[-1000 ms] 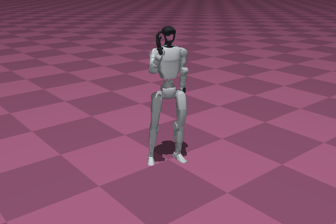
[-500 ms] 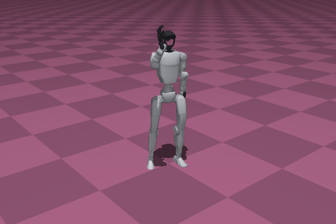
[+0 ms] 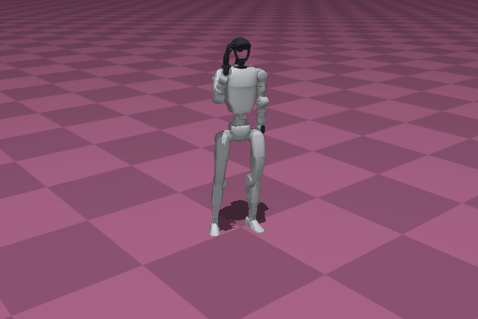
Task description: Upper body actions
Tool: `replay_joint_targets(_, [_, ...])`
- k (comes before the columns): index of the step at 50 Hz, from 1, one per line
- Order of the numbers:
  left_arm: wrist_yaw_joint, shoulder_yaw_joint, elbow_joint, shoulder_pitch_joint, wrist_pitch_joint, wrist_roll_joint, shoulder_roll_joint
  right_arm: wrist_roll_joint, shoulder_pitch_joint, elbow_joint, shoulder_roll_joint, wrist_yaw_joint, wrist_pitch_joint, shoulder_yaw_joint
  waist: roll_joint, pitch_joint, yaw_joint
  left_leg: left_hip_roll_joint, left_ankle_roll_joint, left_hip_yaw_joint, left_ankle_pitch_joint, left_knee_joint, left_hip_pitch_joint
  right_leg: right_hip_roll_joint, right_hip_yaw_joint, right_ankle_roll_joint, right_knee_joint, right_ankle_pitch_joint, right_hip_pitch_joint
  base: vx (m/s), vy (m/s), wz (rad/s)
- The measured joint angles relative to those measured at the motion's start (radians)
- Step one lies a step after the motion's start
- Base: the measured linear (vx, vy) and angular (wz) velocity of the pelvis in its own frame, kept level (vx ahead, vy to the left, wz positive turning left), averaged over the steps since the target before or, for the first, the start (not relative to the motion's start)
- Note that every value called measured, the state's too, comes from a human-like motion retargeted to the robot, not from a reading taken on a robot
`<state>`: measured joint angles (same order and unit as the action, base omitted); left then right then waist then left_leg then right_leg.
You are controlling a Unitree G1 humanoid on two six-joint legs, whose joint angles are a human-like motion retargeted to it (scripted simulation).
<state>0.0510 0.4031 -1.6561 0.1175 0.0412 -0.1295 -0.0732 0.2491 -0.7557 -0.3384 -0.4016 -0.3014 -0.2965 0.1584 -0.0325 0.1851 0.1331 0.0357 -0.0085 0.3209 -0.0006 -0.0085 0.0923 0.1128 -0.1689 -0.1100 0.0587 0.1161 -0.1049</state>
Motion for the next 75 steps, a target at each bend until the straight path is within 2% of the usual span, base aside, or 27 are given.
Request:
replay_joint_targets(5, [0.001,0.005,0.004,-0.002,-0.002,-0.008,0.004,0.037,0.243,-0.086,0.021,0.157,-0.049,0.004,0.006,-0.006,-0.002,-0.002,0.004,0.011,0.0,-0.002,-0.003,-0.003,0.01,0.001,0.0,0.002,-0.001,0.0,0.0,0.0])
replay_joint_targets(10, [-0.003,-0.006,0.013,-0.004,0.002,-0.011,0.006,0.211,0.57,-0.098,0.042,0.142,-0.124,-0.035,0.005,-0.023,0.01,-0.009,0.009,0.017,-0.001,-0.006,-0.01,-0.005,0.014,0.003,-0.001,0.003,0.001,0.0,0.0,0.0])
replay_joint_targets(15, [-0.004,-0.015,0.01,0.002,0.004,0.006,0.009,0.384,0.816,0.1,0.11,0.099,-0.178,-0.141,0.011,-0.032,-0.009,-0.016,0.012,0.003,-0.004,-0.014,-0.02,-0.005,-0.001,0.004,-0.001,0.001,0.005,0.0,0.0,0.0])
replay_joint_targets(20, [-0.001,-0.031,0.011,0.001,0.004,0.012,0.014,0.607,0.928,0.388,0.099,0.106,-0.208,-0.214,0.016,-0.053,-0.019,-0.002,-0.004,0.004,-0.002,-0.011,-0.029,0.0,0.002,0.003,0.0,0.004,0.011,-0.02,0.01,-0.04])
replay_joint_targets(25, [0.004,-0.045,0.02,0.003,0.005,0.002,0.014,0.874,0.915,0.664,0.066,0.142,-0.171,-0.27,0.019,-0.071,-0.019,0.002,-0.008,0.019,0.0,-0.01,-0.037,0.0,0.015,0.005,0.001,0.009,0.011,-0.02,0.0,-0.06])
replay_joint_targets(28, [0.004,-0.048,0.018,0.006,0.005,0.01,0.02,0.982,0.857,0.899,0.088,0.111,-0.079,-0.305,0.026,-0.067,-0.023,0.004,-0.008,0.025,-0.001,-0.012,-0.039,-0.002,0.02,0.006,0.003,0.012,0.004,0.0,0.0,0.0])
replay_joint_targets(32, [0.004,-0.053,0.015,0.005,0.004,0.013,0.029,1.026,0.782,1.179,0.136,0.169,0.032,-0.353,0.035,-0.067,-0.023,0.015,-0.017,0.034,-0.001,-0.011,-0.04,-0.003,0.03,0.005,0.006,0.016,-0.006,-0.02,0.02,-0.07])
replay_joint_targets(35, [0.003,-0.056,0.021,0.002,0.006,0.006,0.03,0.99,0.758,1.273,0.15,0.187,0.078,-0.374,0.033,-0.076,-0.011,0.021,-0.022,0.047,0.001,-0.008,-0.041,-0.002,0.043,0.006,0.005,0.02,-0.006,-0.03,0.0,-0.22])
replay_joint_targets(41, [0.004,-0.056,0.022,0.004,0.006,0.006,0.025,0.969,0.767,1.219,0.15,0.057,0.046,-0.371,0.03,-0.077,-0.006,0.011,-0.01,0.049,0.001,-0.013,-0.043,-0.008,0.044,0.008,0.005,0.019,-0.004,0.0,0.0,-0.03])
replay_joint_targets(48, [0.002,-0.043,0.022,0.007,0.01,0.022,0.027,0.854,0.792,1.031,0.14,0.004,0.013,-0.354,0.031,-0.08,-0.025,0.005,-0.003,0.039,-0.003,-0.017,-0.049,-0.011,0.031,0.009,0.006,0.016,0.0,0.0,0.0,0.0])
replay_joint_targets(55, [0.001,-0.047,0.024,0.006,0.009,0.015,0.024,0.67,0.797,0.781,0.14,-0.176,-0.086,-0.337,0.03,-0.083,-0.017,0.0,0.005,0.048,-0.003,-0.02,-0.053,-0.016,0.039,0.01,0.007,0.017,0.0,0.0,0.0,0.0])
replay_joint_targets(67, [0.001,-0.052,0.021,0.013,0.008,0.015,0.022,0.408,0.686,0.31,0.129,-0.173,-0.098,-0.31,0.028,-0.064,-0.009,0.0,0.004,0.042,-0.003,-0.019,-0.047,-0.014,0.03,0.01,0.006,0.015,0.0,0.0,0.0,0.0])
replay_joint_targets(71, [0.0,-0.053,0.019,0.019,0.007,0.014,0.022,0.388,0.549,0.276,0.134,-0.152,-0.081,-0.285,0.029,-0.052,-0.007,0.0,0.003,0.04,-0.003,-0.018,-0.046,-0.014,0.028,0.01,0.006,0.013,0.001,0.01,0.01,0.0])
replay_joint_targets(75, [0.003,-0.05,0.017,0.015,0.003,0.013,0.021,0.358,0.345,0.369,0.158,-0.078,-0.045,-0.257,0.029,-0.05,-0.005,0.002,0.001,0.04,-0.003,-0.015,-0.049,-0.013,0.029,0.011,0.009,0.012,0.003,0.01,0.06,0.0])
